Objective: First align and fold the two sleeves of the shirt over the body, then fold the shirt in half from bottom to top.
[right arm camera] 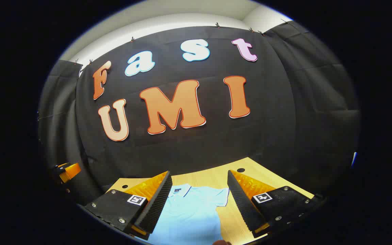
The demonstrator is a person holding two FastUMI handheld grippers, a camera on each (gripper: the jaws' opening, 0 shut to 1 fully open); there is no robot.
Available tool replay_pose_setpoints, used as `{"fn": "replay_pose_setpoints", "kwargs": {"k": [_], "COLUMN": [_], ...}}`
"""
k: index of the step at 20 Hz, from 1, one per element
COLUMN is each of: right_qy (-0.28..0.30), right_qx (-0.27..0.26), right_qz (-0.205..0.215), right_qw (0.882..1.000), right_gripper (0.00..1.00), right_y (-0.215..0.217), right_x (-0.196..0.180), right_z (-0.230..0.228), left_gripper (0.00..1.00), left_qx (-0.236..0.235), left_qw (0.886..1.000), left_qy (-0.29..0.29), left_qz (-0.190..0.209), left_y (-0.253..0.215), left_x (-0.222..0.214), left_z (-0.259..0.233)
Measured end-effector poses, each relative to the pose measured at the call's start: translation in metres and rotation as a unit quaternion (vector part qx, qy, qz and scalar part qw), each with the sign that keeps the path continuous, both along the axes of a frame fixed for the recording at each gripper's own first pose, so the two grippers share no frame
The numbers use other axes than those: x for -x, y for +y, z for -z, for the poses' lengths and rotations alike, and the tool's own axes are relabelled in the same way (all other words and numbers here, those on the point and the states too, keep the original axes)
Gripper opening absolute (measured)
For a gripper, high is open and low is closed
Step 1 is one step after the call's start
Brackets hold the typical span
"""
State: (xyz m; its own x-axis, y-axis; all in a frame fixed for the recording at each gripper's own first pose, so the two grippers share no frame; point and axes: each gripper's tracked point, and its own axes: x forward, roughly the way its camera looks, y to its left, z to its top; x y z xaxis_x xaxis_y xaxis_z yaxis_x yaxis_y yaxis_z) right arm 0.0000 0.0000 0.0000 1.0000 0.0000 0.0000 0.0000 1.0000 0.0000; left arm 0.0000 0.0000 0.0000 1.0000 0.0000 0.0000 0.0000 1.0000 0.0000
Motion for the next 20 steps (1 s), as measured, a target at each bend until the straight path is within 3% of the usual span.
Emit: {"fn": "replay_pose_setpoints", "kwargs": {"k": [5, 13, 20], "right_qy": [0.011, 0.048, 0.099], "right_qx": [0.006, 0.027, 0.041], "right_qz": [0.026, -0.015, 0.004], "right_qw": [1.000, 0.998, 0.994], "right_gripper": [0.98, 0.98, 0.98], "right_y": [-0.023, -0.036, -0.040], "right_x": [-0.024, -0.094, -0.115], "right_z": [-0.004, 0.003, 0.028], "left_gripper": [0.99, 0.99, 0.99], "left_qx": [0.009, -0.002, -0.004], "left_qw": [1.000, 0.999, 0.999], "left_qy": [-0.010, 0.008, 0.023], "left_qz": [-0.008, -0.054, -0.038], "left_y": [-0.004, -0.040, -0.046], "left_x": [-0.040, -0.079, -0.113], "left_z": [-0.012, 0.005, 0.018]}}
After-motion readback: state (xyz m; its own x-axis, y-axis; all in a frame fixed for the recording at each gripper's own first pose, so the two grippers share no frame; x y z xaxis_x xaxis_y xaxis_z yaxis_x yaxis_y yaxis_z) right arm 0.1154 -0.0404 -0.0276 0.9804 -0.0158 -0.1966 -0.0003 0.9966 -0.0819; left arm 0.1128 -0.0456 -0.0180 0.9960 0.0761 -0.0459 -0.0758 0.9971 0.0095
